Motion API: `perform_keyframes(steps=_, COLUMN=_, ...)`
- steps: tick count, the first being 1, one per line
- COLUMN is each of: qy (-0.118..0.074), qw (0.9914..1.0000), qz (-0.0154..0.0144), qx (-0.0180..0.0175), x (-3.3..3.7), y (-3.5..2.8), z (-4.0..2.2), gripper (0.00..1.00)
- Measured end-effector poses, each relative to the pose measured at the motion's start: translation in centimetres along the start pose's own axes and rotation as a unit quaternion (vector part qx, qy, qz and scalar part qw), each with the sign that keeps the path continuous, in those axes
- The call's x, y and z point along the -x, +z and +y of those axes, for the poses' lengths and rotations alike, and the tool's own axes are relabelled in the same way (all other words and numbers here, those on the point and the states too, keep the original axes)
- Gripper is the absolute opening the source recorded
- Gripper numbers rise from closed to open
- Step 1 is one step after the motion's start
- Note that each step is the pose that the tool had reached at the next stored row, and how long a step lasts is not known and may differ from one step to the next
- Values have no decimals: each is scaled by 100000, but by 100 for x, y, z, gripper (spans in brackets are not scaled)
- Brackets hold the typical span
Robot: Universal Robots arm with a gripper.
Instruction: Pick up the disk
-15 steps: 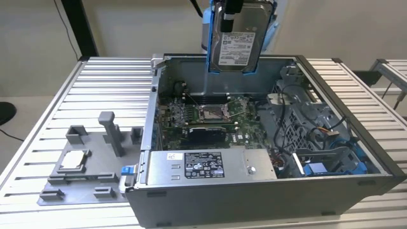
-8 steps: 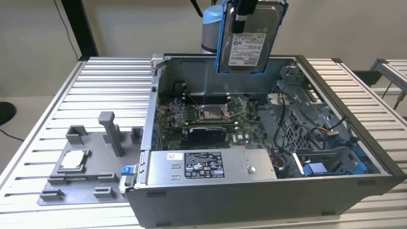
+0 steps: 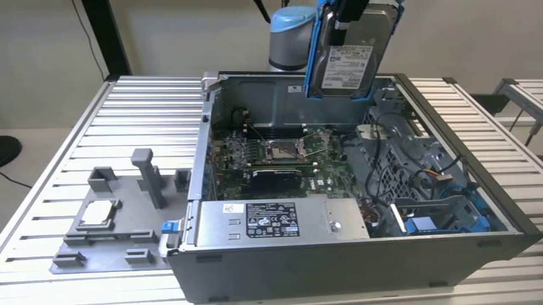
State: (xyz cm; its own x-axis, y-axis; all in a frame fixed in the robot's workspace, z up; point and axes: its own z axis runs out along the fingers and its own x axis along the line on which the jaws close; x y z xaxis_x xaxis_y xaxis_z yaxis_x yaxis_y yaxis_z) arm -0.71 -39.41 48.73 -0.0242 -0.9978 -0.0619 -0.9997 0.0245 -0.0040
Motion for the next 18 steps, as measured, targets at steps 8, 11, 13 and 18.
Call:
perform_keyframes(steps=8, qy=5, qw=100000, qz=1, qx=-2, x=3, y=18, z=-267, gripper=0)
perform_keyframes(steps=11, qy=5, qw=100000, qz=-3, qx=0, x=-9, y=24, z=-382, gripper=0)
perform_keyframes(steps=13, qy=-5, qw=100000, qz=-2, qx=2, x=-23, y=26, z=-445, gripper=0)
perform_keyframes(steps=18, qy=-1, qw=100000, qz=22, qx=0, x=-37, y=31, z=-484, gripper=0)
